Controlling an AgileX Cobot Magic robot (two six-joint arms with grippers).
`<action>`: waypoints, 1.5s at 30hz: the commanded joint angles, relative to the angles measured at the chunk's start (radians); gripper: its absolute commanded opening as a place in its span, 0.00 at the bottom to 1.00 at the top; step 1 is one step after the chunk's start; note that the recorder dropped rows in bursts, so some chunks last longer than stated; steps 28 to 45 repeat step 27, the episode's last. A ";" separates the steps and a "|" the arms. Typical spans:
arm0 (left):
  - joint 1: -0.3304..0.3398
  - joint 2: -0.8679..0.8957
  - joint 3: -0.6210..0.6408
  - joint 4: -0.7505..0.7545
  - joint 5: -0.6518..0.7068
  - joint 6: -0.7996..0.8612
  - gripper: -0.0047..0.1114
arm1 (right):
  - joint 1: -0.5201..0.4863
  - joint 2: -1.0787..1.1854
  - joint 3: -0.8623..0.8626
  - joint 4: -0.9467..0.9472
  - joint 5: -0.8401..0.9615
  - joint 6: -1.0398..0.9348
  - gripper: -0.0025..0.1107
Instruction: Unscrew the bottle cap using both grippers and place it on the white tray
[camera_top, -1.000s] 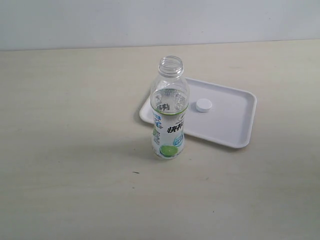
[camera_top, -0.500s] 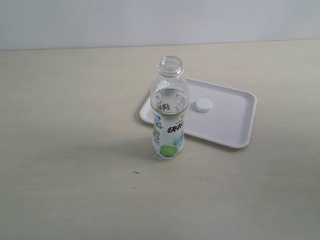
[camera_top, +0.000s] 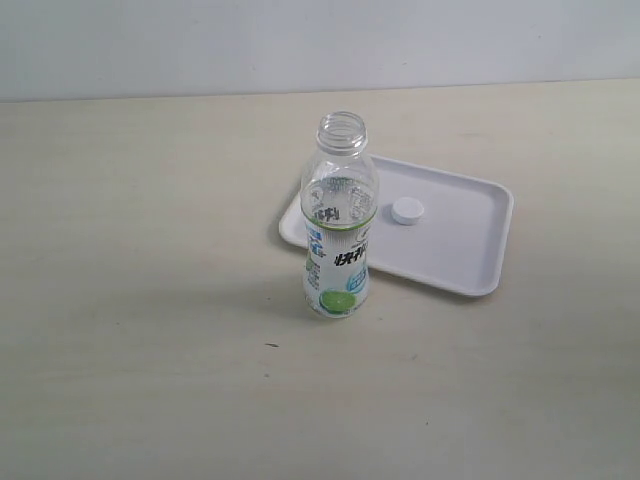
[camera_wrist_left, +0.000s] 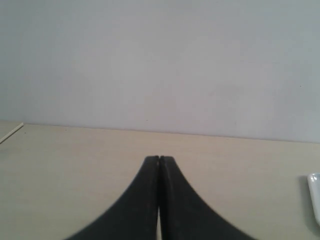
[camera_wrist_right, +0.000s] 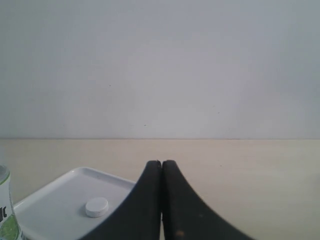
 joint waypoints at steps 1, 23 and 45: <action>0.001 -0.007 0.003 -0.011 0.007 0.002 0.04 | -0.005 -0.006 0.005 0.002 -0.009 -0.002 0.02; 0.001 -0.007 0.003 -0.011 0.007 0.002 0.04 | -0.005 -0.006 0.005 0.001 -0.011 -0.003 0.02; 0.001 -0.007 0.003 -0.011 0.007 0.002 0.04 | -0.005 -0.006 0.005 0.001 -0.016 -0.003 0.02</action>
